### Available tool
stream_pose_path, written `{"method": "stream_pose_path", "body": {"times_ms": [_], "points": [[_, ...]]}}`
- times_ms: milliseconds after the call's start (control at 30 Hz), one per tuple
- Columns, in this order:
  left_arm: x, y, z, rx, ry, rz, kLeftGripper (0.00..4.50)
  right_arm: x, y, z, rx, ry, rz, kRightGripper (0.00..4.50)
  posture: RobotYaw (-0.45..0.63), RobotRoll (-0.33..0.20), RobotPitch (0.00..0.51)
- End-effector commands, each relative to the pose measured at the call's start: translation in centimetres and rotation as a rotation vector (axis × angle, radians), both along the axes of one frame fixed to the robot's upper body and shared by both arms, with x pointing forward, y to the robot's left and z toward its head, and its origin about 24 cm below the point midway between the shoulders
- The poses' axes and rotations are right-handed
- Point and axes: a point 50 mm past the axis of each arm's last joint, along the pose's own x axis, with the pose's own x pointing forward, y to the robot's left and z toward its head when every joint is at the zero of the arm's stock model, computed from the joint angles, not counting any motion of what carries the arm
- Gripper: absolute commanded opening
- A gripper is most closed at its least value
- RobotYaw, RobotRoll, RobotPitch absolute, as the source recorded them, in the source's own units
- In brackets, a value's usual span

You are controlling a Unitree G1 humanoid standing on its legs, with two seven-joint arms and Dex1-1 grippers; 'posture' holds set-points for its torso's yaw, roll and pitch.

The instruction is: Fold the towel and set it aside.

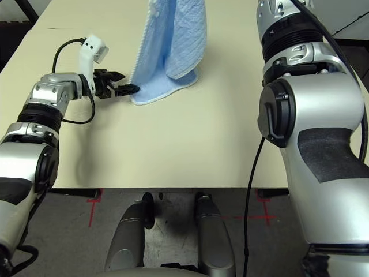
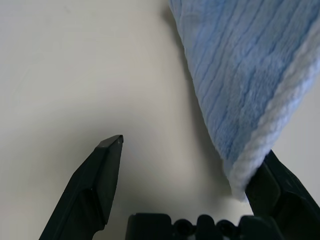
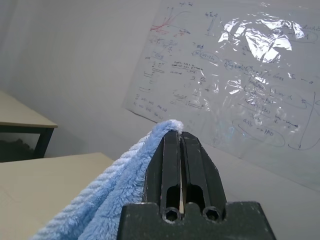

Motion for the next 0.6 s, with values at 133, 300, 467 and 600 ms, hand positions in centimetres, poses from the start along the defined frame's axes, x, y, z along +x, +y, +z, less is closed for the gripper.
{"method": "stream_pose_path", "body": {"times_ms": [133,300,467,600], "points": [[-0.3,0.4,-1.5,0.023,0.041,0.01,4.5,-0.7,-0.6,1.4,0.007,-0.032,-0.02,0.03,-0.04,0.0,0.236],[-0.8,0.2,-1.2,0.003,0.074,-0.052,4.5,-0.6,-0.6,1.3,0.002,-0.03,-0.018,0.03,-0.03,0.0,0.237],[-1.4,-0.5,-1.0,-0.042,0.122,-0.107,4.5,-0.5,-0.4,1.1,0.002,-0.027,-0.013,0.03,-0.03,0.0,0.238],[-1.8,-0.9,-1.1,-0.068,0.164,-0.127,4.5,-0.5,-0.3,1.1,0.003,-0.027,-0.009,0.03,-0.03,0.0,0.238]]}}
